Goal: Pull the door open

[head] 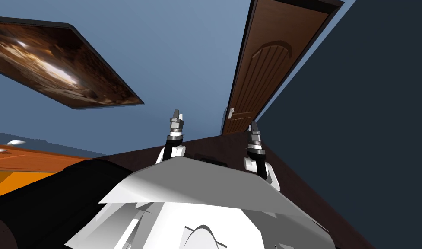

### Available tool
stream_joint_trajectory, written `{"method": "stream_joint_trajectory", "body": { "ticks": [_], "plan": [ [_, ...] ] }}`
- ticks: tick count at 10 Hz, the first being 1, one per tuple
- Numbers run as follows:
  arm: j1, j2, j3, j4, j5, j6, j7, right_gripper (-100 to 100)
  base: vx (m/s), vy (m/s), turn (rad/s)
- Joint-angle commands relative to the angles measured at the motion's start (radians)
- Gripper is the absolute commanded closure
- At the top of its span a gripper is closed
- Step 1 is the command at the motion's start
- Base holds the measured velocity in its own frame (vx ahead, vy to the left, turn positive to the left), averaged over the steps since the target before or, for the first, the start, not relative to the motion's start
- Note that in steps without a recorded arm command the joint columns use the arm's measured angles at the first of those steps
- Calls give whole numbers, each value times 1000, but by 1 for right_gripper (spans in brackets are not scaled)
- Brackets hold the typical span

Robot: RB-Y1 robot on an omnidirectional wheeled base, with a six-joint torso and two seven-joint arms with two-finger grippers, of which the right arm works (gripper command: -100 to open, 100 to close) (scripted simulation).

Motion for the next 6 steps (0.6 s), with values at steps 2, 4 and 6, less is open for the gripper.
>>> {"method": "stream_joint_trajectory", "body": {
  "ticks": [2,4,6],
  "plan": [
    [-27,-15,2,61,36,0,51,-100,145,-56,21],
    [-42,-24,3,96,57,1,78,-100,107,-25,12],
    [-59,-32,5,133,78,1,107,-100,97,-35,15]
  ]
}}
